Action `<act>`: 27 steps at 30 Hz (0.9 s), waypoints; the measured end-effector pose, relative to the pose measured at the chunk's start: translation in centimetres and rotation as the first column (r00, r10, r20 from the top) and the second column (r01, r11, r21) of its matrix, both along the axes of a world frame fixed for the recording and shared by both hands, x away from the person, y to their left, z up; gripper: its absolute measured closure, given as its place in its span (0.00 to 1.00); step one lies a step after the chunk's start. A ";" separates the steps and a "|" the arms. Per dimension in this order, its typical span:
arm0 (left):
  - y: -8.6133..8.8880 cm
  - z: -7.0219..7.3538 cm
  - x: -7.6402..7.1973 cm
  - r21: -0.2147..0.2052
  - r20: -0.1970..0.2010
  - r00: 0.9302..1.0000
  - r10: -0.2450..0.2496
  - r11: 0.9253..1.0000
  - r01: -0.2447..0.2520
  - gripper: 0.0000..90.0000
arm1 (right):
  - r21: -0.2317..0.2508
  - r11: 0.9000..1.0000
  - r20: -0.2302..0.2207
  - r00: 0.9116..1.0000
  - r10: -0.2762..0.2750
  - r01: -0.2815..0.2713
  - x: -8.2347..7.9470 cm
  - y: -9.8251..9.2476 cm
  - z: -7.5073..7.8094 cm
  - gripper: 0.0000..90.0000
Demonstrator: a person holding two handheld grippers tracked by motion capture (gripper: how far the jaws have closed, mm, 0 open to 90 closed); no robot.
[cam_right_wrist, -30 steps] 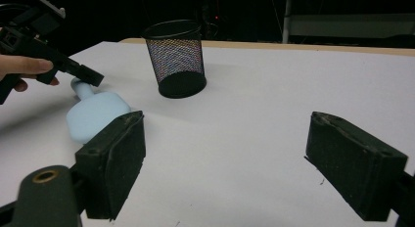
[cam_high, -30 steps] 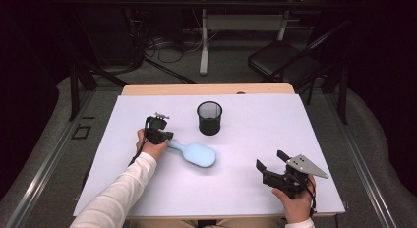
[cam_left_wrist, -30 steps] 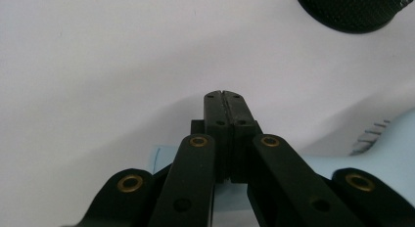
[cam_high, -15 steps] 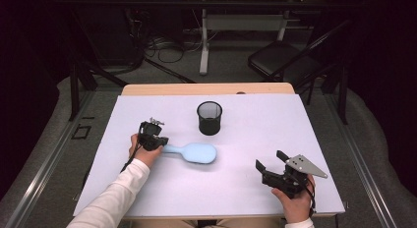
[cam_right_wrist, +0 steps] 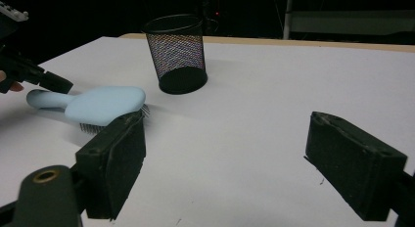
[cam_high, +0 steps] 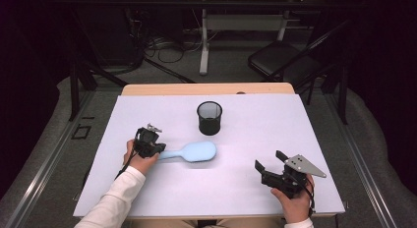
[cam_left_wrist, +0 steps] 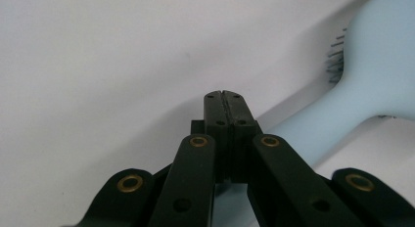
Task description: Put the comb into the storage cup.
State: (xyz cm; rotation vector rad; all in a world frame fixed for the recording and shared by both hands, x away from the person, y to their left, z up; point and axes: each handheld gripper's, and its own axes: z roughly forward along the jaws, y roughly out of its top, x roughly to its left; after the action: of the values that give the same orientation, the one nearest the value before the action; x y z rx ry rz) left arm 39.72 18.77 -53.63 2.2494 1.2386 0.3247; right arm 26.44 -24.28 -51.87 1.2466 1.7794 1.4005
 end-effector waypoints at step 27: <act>0.5 -0.2 -4.0 -0.052 -0.025 0.998 -0.062 0.997 0.061 1.00 | -0.004 1.000 -0.005 1.000 0.008 -0.008 0.2 0.1 -0.1 0.16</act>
State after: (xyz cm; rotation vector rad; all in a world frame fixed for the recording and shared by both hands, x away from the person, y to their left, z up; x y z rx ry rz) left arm 35.73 19.24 -53.86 2.2498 1.1749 0.2377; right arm 26.61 -24.14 -51.99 1.2429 1.7922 1.3984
